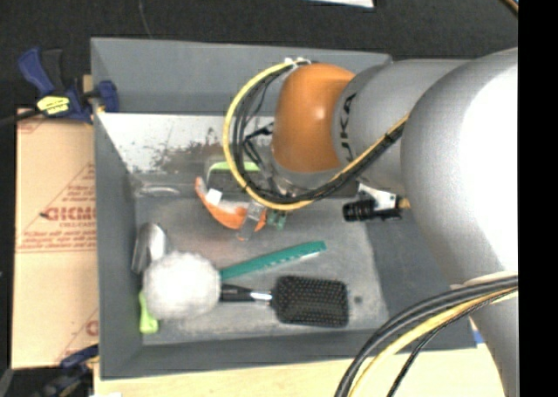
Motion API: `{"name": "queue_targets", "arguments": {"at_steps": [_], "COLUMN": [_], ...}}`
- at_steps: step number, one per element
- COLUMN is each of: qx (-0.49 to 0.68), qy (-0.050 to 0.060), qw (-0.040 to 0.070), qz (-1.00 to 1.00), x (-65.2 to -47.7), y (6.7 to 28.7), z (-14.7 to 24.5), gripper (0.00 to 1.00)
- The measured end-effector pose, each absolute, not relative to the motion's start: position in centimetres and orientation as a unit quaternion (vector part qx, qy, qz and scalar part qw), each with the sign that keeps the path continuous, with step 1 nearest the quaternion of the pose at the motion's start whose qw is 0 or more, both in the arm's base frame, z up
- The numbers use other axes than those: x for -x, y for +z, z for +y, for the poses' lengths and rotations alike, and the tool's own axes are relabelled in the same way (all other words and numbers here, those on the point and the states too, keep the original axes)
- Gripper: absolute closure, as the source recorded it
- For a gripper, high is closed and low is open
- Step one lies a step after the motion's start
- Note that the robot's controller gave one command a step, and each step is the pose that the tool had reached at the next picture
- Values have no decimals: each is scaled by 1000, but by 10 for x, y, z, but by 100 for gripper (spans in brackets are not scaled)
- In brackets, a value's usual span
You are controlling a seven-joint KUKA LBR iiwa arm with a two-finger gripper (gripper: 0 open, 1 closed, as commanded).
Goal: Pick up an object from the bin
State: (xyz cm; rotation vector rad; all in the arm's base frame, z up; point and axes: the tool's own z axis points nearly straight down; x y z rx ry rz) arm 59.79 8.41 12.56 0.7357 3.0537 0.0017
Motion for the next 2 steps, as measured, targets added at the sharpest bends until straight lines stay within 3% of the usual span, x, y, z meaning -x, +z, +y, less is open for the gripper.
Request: {"name": "queue_targets", "arguments": {"at_steps": [1,2], "qx": [-233,-233], "qy": [2,2], "qw": [2,4], "qz": [972,973], "x": [-599,-600], "y": [150,157], "z": [84,84], "gripper": [100,100]}}
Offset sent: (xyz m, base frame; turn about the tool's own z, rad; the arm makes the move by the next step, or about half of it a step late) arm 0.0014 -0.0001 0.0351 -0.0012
